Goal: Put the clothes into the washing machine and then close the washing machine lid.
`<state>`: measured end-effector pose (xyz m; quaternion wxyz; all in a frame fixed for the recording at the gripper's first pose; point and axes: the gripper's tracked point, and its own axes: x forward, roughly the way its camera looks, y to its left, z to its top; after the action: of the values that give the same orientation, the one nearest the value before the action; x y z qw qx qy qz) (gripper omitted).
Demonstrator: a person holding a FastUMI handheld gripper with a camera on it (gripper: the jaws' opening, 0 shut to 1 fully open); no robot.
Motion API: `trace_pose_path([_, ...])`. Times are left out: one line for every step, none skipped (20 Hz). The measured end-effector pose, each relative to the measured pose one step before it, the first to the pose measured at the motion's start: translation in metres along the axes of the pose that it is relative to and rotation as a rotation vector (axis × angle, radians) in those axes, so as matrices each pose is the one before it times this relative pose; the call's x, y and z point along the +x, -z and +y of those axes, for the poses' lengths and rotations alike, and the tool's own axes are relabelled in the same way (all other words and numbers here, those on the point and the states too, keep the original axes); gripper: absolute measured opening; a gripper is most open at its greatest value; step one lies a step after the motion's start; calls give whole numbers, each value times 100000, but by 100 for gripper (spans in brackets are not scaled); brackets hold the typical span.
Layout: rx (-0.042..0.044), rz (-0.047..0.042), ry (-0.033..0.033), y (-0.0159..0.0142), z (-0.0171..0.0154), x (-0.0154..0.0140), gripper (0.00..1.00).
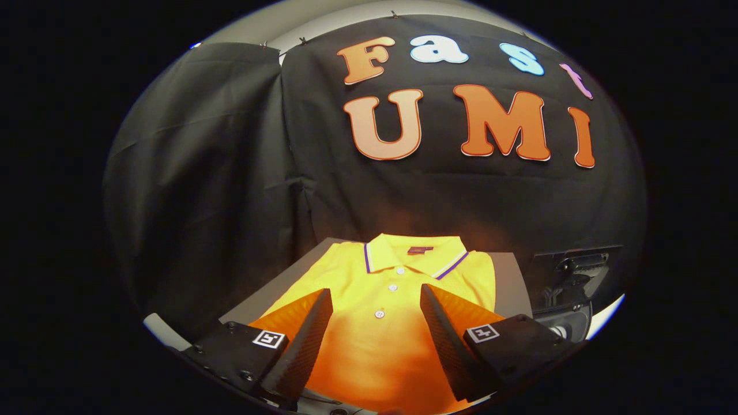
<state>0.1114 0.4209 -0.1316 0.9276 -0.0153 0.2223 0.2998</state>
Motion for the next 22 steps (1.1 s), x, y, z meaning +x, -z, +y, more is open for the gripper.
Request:
trace_pose_path([-250,1872,2076,776,-340,607,98])
trace_pose_path([-507,1488,2485,612,-430,482,98])
trace_pose_path([-655,1161,1585,496,-162,428,98])
trace_pose_path([-760,1797,1078,594,34,318,98])
trace_pose_path([-698,2166,634,686,58,333,99])
trace_pose_path([-411,3258,1176,1070,-153,516,98])
trace_pose_path([-506,367,-260,219,176,152,99])
trace_pose_path([-1565,-953,-498,-627,81,176,100])
trace_pose_path([-945,2582,-1471,445,26,96,98])
trace_pose_path([720,-1652,-297,-250,-80,-31,99])
trace_pose_path([634,1533,-685,153,-23,-167,96])
trace_pose_path([292,-2,-170,-182,-122,-23,93])
trace_pose_path([-441,1160,-786,96,135,181,90])
trace_pose_path([-1243,1107,-771,51,164,-67,87])
trace_pose_path([-1525,383,-566,-55,24,185,73])
trace_pose_path([-1016,10,154,35,-72,224,55])
trace_pose_path([-1212,-830,937,-126,-47,68,37])
trace_pose_path([-1787,475,686,69,-64,14,25])
trace_pose_path([2010,-751,864,-191,63,109,15])
trace_pose_path([1368,-594,577,159,-132,-30,12])
trace_pose_path([2285,-1702,-271,-299,162,-538,8])
trace_pose_path([1475,-3029,-199,-57,158,48,8])
